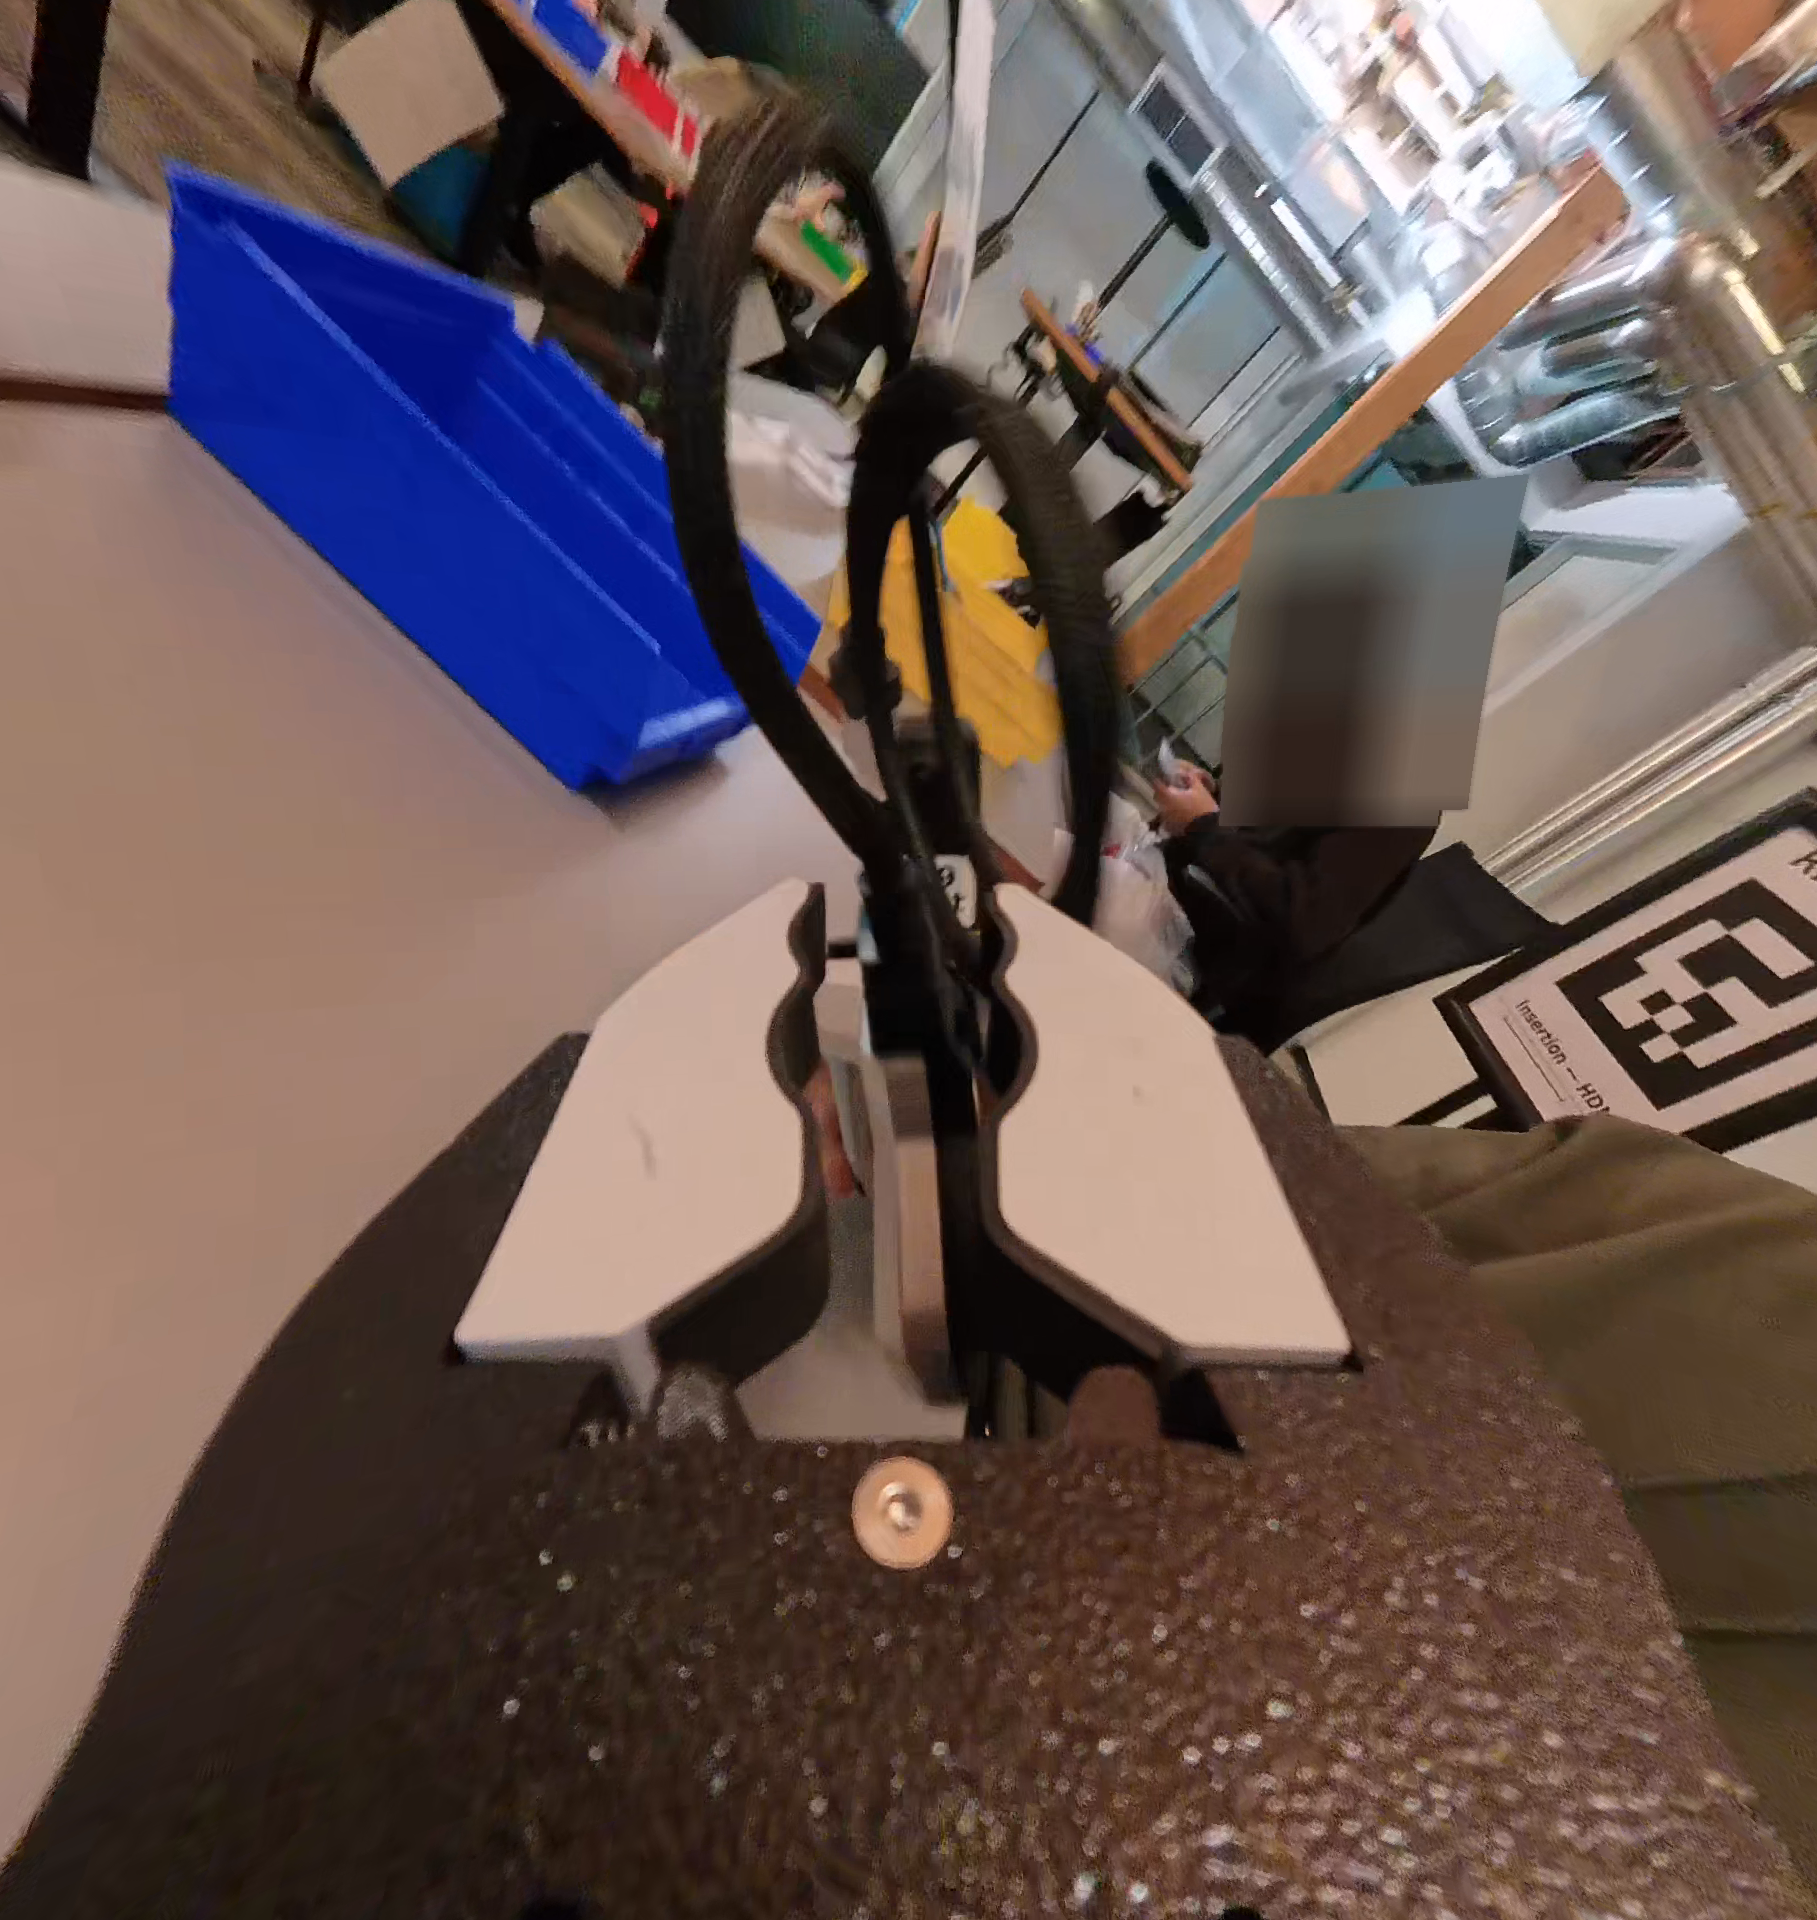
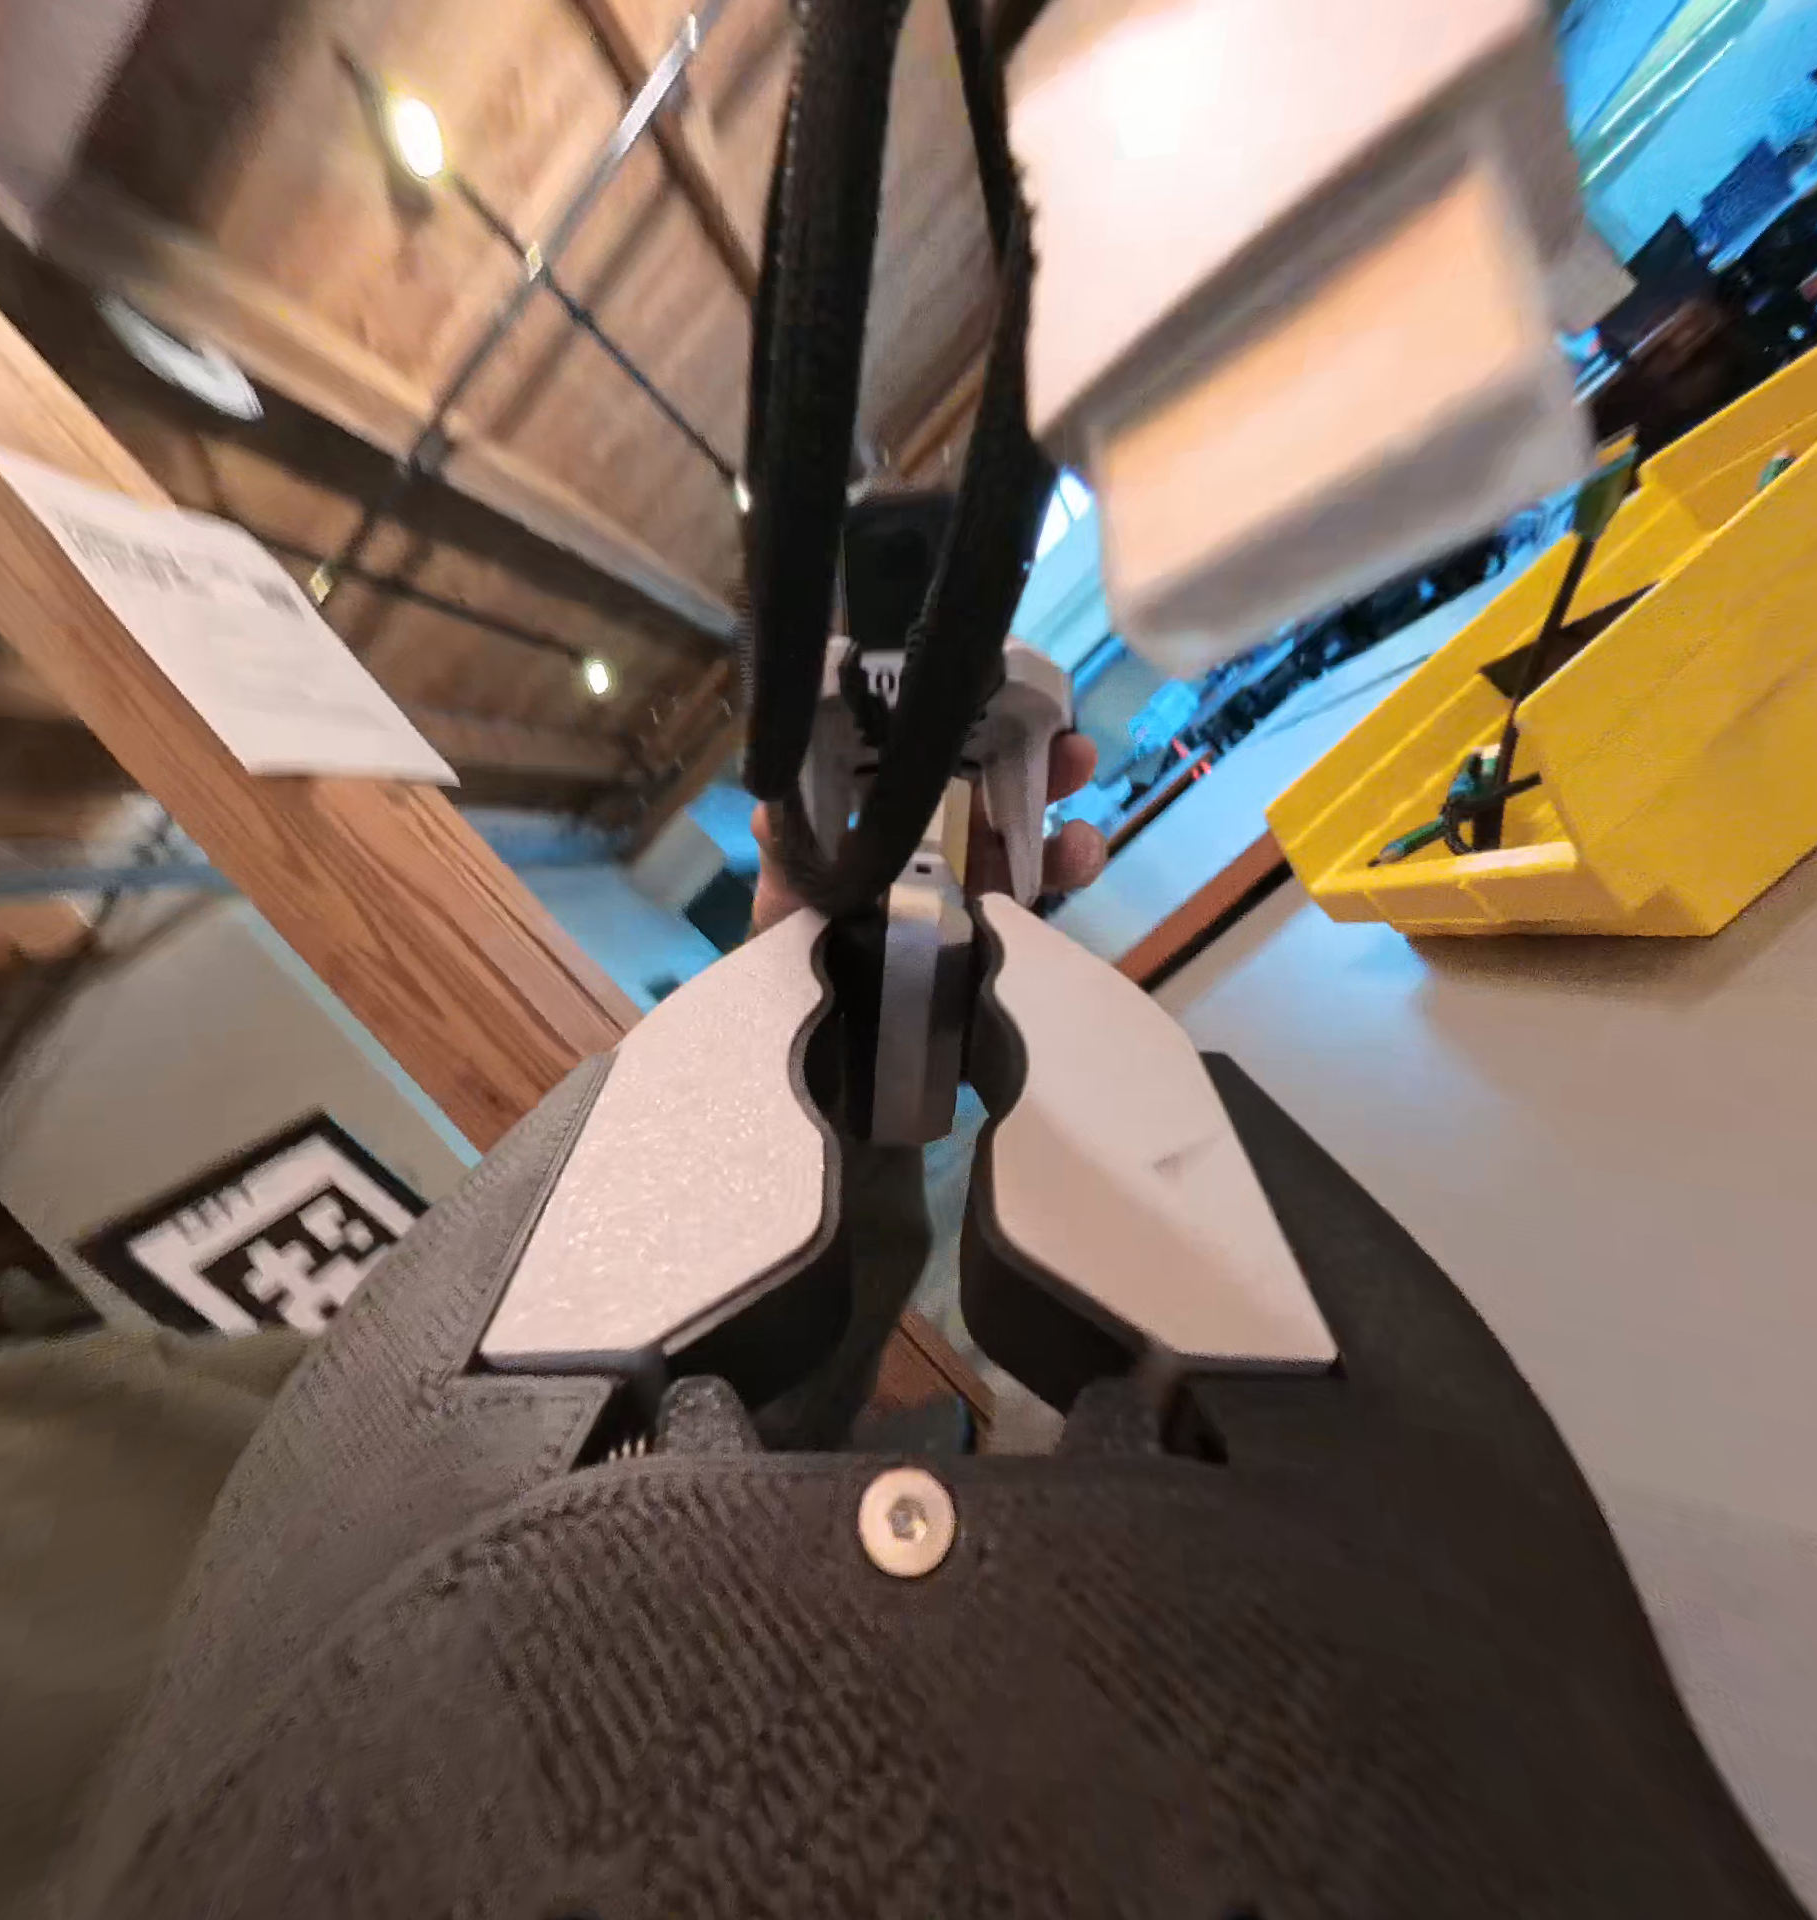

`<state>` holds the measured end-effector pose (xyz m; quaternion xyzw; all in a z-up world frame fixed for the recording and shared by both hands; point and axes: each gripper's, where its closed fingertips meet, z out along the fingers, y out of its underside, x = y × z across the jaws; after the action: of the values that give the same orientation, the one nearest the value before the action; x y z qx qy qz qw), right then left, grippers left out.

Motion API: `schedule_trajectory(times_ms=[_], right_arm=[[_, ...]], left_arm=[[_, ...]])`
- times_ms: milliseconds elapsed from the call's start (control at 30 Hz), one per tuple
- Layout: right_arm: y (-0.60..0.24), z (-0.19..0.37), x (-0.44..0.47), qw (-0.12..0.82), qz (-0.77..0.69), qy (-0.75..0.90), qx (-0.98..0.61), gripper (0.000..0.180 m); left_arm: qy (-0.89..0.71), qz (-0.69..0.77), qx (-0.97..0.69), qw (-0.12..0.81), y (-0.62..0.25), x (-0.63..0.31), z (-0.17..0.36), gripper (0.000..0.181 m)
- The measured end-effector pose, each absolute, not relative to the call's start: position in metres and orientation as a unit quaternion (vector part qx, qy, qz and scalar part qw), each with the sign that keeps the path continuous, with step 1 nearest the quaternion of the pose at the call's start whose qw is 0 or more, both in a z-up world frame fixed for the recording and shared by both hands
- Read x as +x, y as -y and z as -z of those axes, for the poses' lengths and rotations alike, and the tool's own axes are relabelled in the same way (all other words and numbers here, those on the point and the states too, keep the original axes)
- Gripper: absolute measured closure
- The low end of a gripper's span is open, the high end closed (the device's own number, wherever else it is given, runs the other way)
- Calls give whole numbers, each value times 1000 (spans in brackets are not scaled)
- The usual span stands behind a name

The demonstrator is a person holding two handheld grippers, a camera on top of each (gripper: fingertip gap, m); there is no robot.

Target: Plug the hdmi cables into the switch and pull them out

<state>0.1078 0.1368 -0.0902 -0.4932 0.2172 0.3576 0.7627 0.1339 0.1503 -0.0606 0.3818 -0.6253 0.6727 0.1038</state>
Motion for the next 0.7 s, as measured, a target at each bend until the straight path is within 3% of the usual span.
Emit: schedule_trajectory(times_ms=[233, 300, 333, 367, 533, 700], right_arm=[[-107, 78, 142, 802, -351, -306, -375, 159], [-108, 80, 143, 811, -327, -312, -371, 159], [-109, 80, 141, 813, -328, -312, -366, 158], [-111, 81, 140, 812, -335, -316, -357, 159], [-120, 83, 123, 830, -306, -306, -351, 158], [-133, 89, 110, 839, -246, -275, -401, 158]], left_arm=[[589, -720, 332, -158, -184, 120, 52, 150], [579, -722, 328, -189, -171, 109, 63, 138], [572, -718, 343, -198, -168, 109, 69, 122], [569, -713, 358, -200, -165, 109, 77, 110], [549, -724, 399, -122, -149, 106, 100, 123], [489, -783, 385, 13, -141, 96, 97, 153]])
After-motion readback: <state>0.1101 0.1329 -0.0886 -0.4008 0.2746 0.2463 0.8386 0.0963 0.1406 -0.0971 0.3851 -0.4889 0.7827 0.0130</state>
